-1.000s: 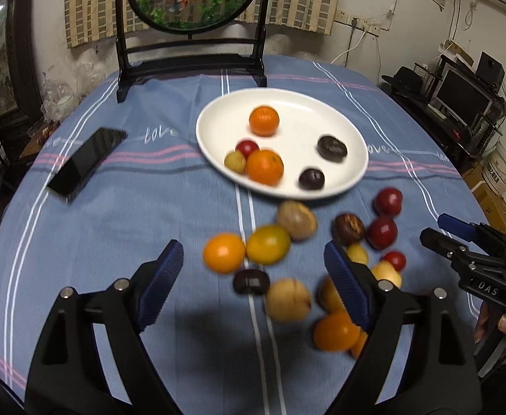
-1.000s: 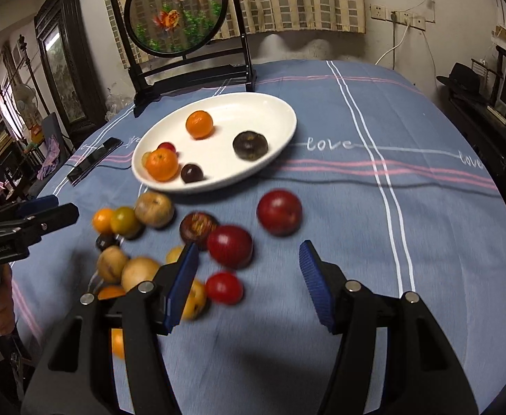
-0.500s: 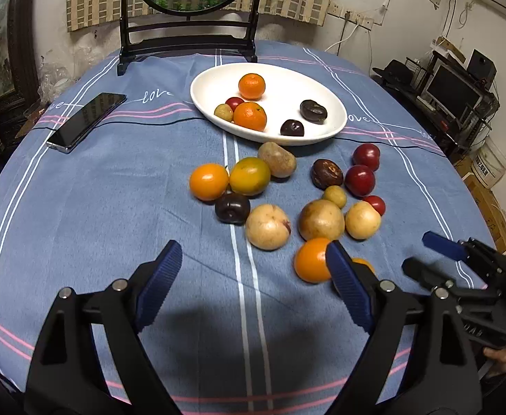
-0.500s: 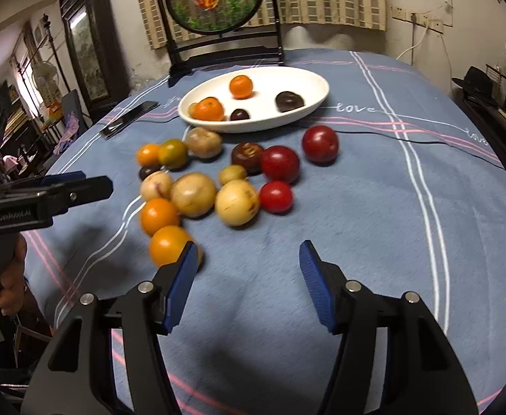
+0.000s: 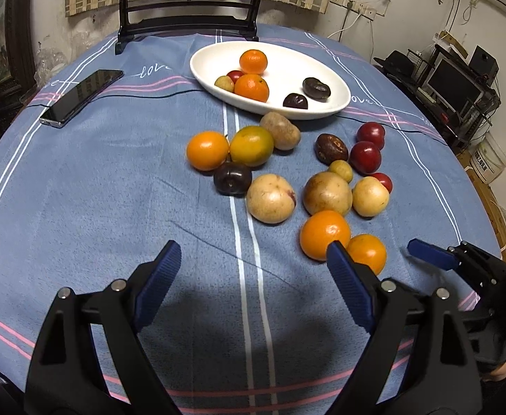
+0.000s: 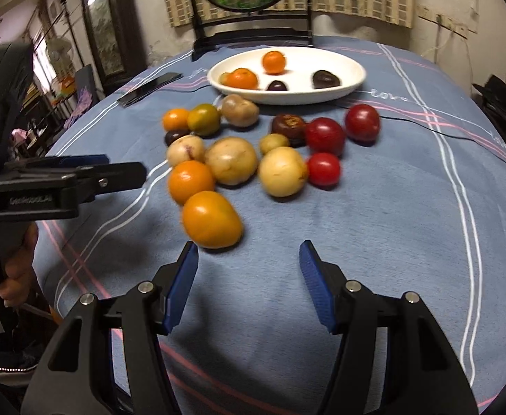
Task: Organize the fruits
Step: 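Move both tools back over the fruit cluster, then grasp a tangerine with the left tool while the right tool grasps an orange tomato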
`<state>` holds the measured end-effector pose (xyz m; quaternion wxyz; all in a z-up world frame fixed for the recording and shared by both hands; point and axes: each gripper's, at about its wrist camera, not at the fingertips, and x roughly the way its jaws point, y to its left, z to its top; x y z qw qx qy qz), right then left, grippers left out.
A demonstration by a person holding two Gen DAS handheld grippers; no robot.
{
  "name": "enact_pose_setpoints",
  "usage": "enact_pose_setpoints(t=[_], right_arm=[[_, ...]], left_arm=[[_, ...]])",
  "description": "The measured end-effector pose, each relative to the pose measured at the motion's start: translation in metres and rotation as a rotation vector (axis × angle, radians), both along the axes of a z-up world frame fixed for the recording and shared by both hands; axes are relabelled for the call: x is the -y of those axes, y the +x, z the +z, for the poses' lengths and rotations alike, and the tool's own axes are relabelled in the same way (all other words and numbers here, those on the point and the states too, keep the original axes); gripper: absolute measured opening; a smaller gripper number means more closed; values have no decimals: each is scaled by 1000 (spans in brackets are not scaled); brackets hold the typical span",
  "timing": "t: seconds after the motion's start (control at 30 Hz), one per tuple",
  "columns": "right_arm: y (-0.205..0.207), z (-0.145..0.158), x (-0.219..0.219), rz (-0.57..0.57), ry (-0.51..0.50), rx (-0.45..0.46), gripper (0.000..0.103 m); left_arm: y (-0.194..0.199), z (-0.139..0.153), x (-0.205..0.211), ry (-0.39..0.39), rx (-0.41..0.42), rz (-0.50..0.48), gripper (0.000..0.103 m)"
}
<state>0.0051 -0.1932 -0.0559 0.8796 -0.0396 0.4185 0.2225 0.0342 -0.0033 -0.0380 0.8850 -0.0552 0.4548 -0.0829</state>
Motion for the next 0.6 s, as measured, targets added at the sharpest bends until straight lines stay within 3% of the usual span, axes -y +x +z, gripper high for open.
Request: enact_pose_setpoints(t=[0.3, 0.47, 0.6], right_arm=[[17, -9, -28, 17, -57, -19, 61], [24, -8, -31, 21, -51, 4, 40], [24, -7, -21, 7, -29, 10, 40]], left_arm=[[2, -5, -8, -18, -11, 4, 88], [5, -6, -9, -18, -18, 5, 88], [4, -7, -4, -16, -22, -22, 88]])
